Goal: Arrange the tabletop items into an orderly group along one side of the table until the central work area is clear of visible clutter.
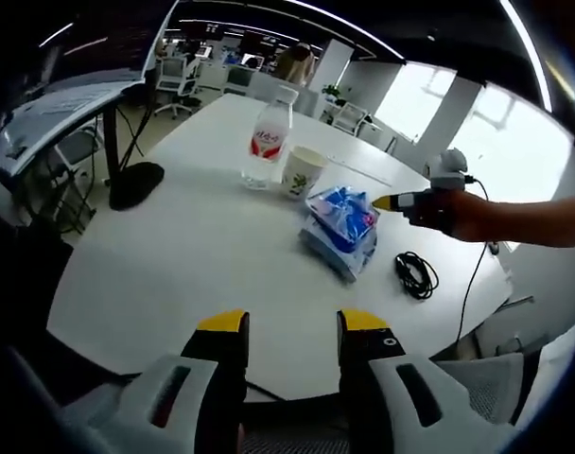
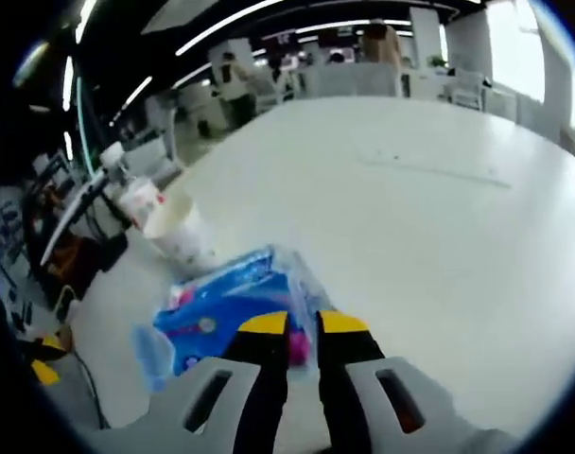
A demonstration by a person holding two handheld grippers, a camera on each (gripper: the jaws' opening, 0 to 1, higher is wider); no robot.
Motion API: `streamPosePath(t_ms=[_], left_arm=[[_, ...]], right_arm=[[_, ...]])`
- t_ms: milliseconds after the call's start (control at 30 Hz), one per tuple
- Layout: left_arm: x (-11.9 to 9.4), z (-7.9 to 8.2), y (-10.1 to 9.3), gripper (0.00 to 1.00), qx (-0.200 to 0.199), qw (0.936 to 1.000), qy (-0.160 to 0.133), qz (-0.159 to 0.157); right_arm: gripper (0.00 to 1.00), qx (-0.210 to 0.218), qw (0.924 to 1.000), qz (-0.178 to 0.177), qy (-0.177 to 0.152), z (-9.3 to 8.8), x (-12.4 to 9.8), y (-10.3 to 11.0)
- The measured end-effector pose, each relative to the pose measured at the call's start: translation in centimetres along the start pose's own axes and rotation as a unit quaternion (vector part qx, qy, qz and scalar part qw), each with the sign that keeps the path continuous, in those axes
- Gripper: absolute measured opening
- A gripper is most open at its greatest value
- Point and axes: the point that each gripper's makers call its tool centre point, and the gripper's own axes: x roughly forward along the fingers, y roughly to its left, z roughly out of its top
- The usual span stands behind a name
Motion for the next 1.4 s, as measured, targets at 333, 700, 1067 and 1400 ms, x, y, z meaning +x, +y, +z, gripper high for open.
streamPosePath(t_ms=[333, 700, 1067, 1400], left_arm=[[0.0, 0.2, -0.1, 0.36, -0.002, 1.0000, -0.002, 0.003], [0.0, 0.4, 0.1, 0.36, -0.009, 0.9999, -0.006, 0.009], [0.9, 0.1, -1.2, 0.35, -0.007, 1.0000, -0.001, -0.005], [1.3, 0.0, -2.2, 0.35, 0.000, 0.9998, 0.006, -0.018]], right_arm=[[0.06, -0.037, 0.9987, -0.007, 0.034, -0.7, 0.6, 0.6], [0.00, -0.055, 0.9980, 0.006, 0.029, -1.3, -0.7, 1.0], [0.00, -0.030, 0.9993, -0.008, 0.020, -3.1, -3.0, -1.6], [0.00, 0.006, 0.9998, -0.018, 0.006, -4.4, -4.2, -2.8]])
